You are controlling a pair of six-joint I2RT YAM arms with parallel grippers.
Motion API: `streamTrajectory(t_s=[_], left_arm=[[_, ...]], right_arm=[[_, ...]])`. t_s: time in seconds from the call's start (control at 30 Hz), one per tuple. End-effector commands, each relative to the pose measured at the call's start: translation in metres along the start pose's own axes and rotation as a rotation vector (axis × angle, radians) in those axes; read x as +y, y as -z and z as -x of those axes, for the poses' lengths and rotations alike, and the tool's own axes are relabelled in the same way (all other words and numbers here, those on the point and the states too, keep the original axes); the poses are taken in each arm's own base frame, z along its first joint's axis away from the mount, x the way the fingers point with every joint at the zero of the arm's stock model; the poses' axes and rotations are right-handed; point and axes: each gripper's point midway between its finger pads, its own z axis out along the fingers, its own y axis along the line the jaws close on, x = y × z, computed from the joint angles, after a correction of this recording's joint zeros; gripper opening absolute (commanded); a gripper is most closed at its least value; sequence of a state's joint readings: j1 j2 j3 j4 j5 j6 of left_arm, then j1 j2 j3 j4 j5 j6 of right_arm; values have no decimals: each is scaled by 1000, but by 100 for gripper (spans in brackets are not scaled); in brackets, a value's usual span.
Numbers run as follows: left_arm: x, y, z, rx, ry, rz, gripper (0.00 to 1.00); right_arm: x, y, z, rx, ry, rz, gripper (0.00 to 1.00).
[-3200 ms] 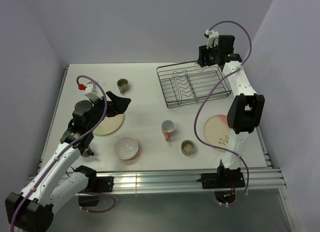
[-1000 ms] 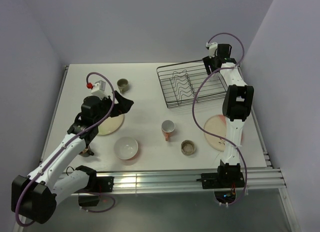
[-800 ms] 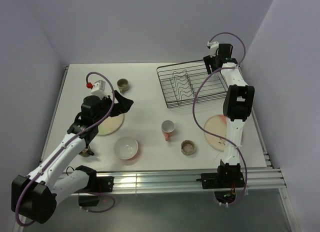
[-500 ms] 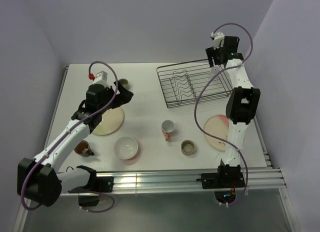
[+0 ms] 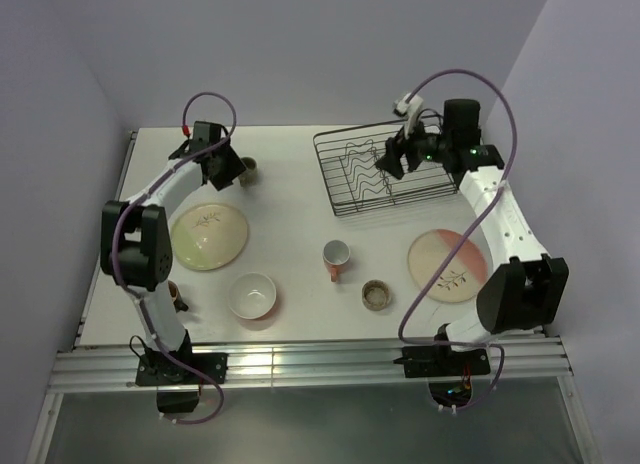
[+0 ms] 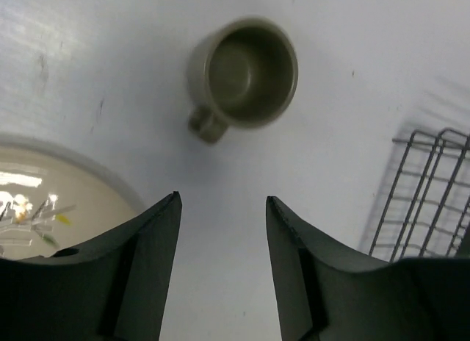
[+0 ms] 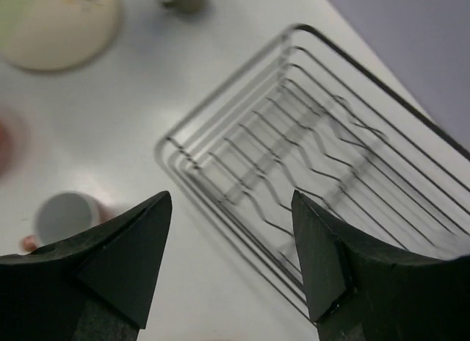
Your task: Load the mixed dishes into the dish rack
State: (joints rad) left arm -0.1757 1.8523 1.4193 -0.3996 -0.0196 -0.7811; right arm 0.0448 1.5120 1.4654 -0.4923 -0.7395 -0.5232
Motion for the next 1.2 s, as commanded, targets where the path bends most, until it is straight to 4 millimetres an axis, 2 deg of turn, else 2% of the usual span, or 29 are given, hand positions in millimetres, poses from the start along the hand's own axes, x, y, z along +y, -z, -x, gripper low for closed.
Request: streamTrajectory(t_s=[0.0, 0.07, 0.1, 0.2, 0.27, 0.47, 0.5, 0.57, 0.9, 1.0, 1.17], left_arm=[[-8, -7, 35, -53, -56, 74, 55], [6, -26, 32, -34, -90, 139, 54], [6, -27, 39, -53, -98, 159, 53], [15, -39, 42, -64, -122, 201, 52], [24, -49, 39, -46, -125, 229, 51], [19, -72, 28, 7, -125, 196, 44], [13, -73, 33, 1, -122, 180, 43], [14, -81, 30, 17, -121, 179, 41], [9, -96, 31, 38, -76, 114, 38], [4, -97, 34, 40, -59, 79, 28], [-3, -92, 40, 18, -57, 41, 21]], right_arm=[[64, -7, -3, -42, -21, 214, 73], [78, -5, -8, -40, -48, 245, 72], [82, -4, -9, -38, -59, 253, 72], [87, -1, -14, -28, -79, 254, 71], [91, 1, -16, -27, -87, 261, 71], [95, 3, -13, -38, -110, 276, 71], [95, 3, -13, -39, -116, 277, 71], [96, 4, -13, -40, -121, 279, 70], [104, 6, -14, -44, -140, 299, 70], [105, 6, -14, -46, -141, 301, 70], [109, 6, -14, -44, -141, 316, 70]])
